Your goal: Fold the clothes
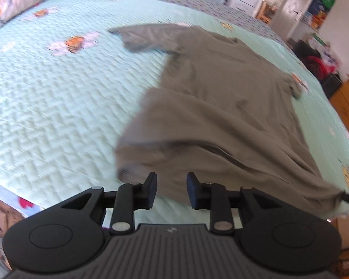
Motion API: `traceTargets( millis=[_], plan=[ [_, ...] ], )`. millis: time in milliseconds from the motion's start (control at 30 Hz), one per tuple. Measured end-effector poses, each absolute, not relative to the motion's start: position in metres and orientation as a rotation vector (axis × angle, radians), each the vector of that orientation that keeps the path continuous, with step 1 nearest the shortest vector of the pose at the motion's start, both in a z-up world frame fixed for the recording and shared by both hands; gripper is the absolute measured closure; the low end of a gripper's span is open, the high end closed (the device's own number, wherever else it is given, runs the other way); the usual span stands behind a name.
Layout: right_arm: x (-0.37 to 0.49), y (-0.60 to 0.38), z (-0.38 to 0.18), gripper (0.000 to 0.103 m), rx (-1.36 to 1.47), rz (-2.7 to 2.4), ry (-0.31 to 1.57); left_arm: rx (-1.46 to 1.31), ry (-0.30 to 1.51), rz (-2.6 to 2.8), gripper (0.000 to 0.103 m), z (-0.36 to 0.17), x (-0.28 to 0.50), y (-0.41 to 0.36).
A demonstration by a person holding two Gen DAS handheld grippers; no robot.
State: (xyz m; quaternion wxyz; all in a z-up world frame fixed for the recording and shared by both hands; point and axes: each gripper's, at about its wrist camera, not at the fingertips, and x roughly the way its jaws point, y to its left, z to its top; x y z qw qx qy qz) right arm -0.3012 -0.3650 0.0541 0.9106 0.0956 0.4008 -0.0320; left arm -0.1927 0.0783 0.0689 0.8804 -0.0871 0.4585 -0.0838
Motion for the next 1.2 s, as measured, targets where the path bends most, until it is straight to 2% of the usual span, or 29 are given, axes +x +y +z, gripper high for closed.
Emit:
traceTargets(
  millis=[167, 700, 733, 767, 800, 1200],
  plan=[
    [-0.296, -0.367, 0.036, 0.069, 0.282, -0.044, 0.866, -0.094, 0.945, -0.122, 0.072, 0.06, -0.187, 0.089],
    [-0.292, -0.333, 0.034, 0.069, 0.185, -0.017, 0.85, 0.145, 0.895, -0.155, 0.07, 0.029, -0.175, 0.09],
    [-0.292, -0.333, 0.033, 0.069, 0.189, -0.016, 0.85, 0.143, 0.897, -0.162, 0.074, 0.029, -0.174, 0.091],
    [-0.292, -0.334, 0.032, 0.069, 0.192, -0.017, 0.849, 0.138, 0.892, -0.162, 0.093, 0.03, -0.175, 0.092],
    [-0.293, -0.335, 0.031, 0.069, 0.196, -0.024, 0.845, 0.134, 0.887, -0.161, 0.103, 0.03, -0.175, 0.093],
    [-0.321, -0.328, 0.033, 0.069, 0.153, -0.03, 0.82, -0.047, 0.77, -0.113, 0.103, 0.086, -0.194, 0.119]
  ],
)
